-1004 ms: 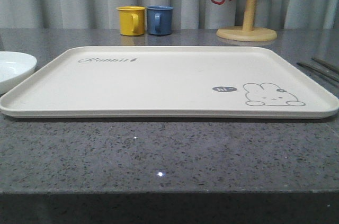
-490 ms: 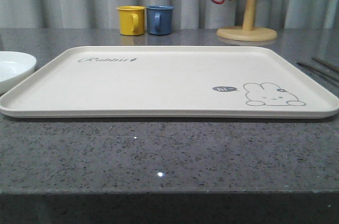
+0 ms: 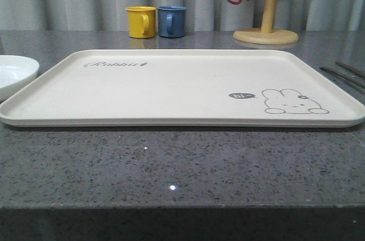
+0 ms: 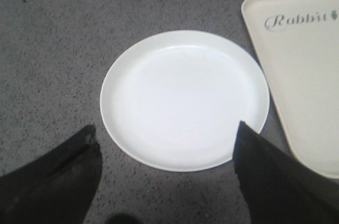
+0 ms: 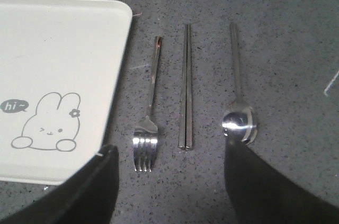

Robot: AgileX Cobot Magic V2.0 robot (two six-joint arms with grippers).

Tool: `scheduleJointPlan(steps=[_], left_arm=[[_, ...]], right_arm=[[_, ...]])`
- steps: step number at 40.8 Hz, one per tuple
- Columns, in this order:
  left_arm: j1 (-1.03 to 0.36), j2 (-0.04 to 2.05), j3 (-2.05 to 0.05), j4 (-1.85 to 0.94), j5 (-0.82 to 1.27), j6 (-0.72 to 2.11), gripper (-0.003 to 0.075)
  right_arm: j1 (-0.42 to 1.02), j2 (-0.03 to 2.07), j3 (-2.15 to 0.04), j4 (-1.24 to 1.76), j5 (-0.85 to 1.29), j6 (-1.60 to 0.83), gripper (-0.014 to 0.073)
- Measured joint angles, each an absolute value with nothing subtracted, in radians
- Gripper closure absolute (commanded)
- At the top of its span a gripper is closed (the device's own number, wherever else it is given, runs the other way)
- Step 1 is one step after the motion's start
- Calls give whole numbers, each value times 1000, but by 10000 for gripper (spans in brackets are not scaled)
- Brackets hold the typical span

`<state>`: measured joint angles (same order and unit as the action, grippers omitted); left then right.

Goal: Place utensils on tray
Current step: 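Grasp the white plate rim with the left gripper and lift it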

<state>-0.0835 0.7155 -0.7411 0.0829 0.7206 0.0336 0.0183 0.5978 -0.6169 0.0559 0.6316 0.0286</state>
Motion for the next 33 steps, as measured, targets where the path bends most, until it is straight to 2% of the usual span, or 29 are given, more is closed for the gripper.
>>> scheduleJointPlan(steps=[6,11,17,26,33], left_arm=[[-84,864,-849,99,881,34,205],[-44,983,-909,92,923,45,205],[94,1099,-953,-20,929,147,205],[323,1234,-964,-330,910,367,205],[388,1339,-964,-510,877,493,205]], right_arm=[[18,598,-617,56,632,29,123],[18,598,-617,54,632,29,123],[18,598,-617,54,634,29,123],[18,598,-617,54,634,29,123],[18,598,-617,54,635,29,123]])
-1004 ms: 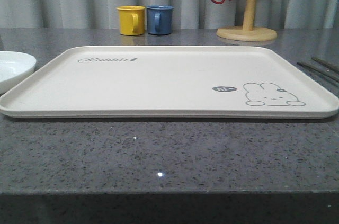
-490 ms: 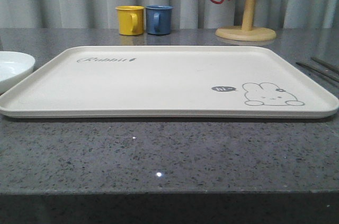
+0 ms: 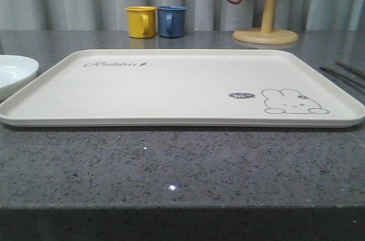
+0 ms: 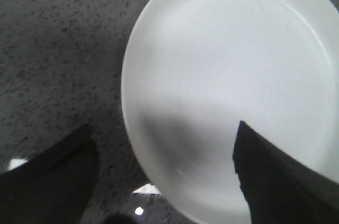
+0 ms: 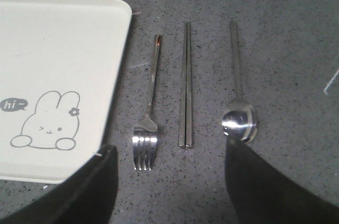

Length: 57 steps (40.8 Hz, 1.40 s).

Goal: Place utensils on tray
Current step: 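Grasp the white plate rim with the left gripper and lift it, then carry the plate over the tray and lower it onto the tray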

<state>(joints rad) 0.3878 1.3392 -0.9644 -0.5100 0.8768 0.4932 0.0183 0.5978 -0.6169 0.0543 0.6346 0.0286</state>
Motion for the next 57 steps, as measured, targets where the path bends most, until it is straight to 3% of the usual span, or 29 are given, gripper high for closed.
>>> scheduleJointPlan(steps=[12,16,26,35,44,57], left_arm=[[390,1481,-967,-592,815,539,236],[390,1486,-972,-595,812,541,351],[390,1490,-972,-576,807,543,741],[392,1490,-1010,-560,831,543,738],[386,1490,-1165,-594,984,570,738],[127,1496,-1243,-621,979,586,738]], right_arm=[[18,598,-617,54,636,29,123],[18,598,-617,54,636,29,123],[18,598,-617,54,636,29,123],[18,598,-617,54,636,29,123],[18,598,-617,54,636,29,123],[18,598,-617,54,636,29,123]])
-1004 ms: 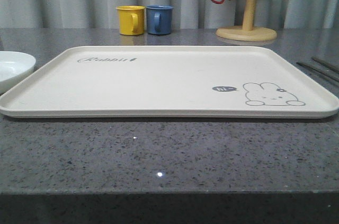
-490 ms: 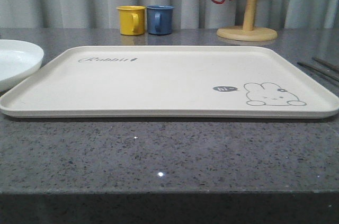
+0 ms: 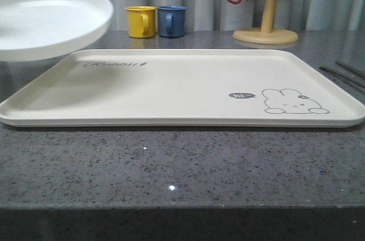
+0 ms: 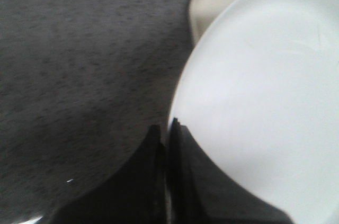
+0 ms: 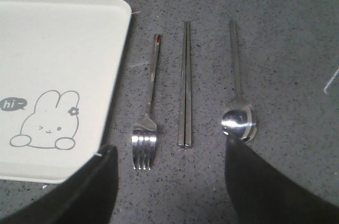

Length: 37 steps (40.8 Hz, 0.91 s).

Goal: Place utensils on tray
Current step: 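Carry the plate over the tray and lower it onto the tray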

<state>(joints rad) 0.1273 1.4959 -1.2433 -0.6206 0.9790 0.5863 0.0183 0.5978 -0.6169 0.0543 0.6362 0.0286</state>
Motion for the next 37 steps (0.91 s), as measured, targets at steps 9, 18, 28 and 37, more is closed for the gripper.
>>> scheduleJointPlan(steps=[9,18,28,37], left_arm=[[-73,1577,-1274,-575,943,541,738],[-161,1702,-1325,-557,938,527,738],[-165,1755,-1358,-550,952,521,629],[-165,1755,-1412,-500,1015,517,381]], right_arm=[[18,598,-617,54,636,29,123],[18,598,-617,54,637,29,123],[18,598,-617,54,637,29,123],[18,598,-617,54,637,29,123]])
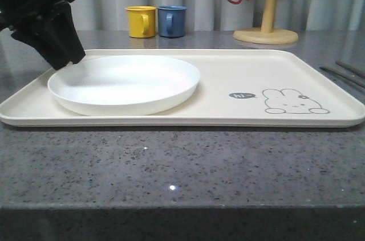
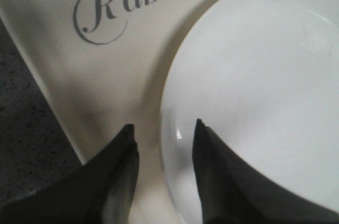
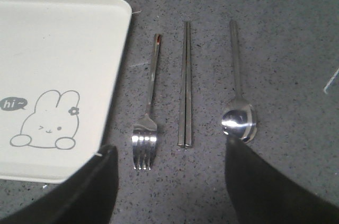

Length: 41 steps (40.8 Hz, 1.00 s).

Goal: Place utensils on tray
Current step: 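Carry the plate over the tray and lower it onto the tray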

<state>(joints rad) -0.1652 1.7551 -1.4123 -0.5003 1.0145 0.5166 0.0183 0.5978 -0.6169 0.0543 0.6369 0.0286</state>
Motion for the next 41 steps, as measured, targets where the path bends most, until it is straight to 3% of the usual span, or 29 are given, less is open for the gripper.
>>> scheduleJointPlan(steps=[9,19,29,41], left_arm=[[-194,1677,-1463,-471,1073,497,384],[-418,1509,-1451,-217,1105,367,385],[-602,1264,-1268,-62,1012,259,385],[-629,930,-1014,-60,933,235,385]], right_arm=[[18,598,-617,54,638,29,123],[18,598,-617,54,638,29,123],[18,598,-617,54,638,29,123],[18,598,-617,54,638,29,123]])
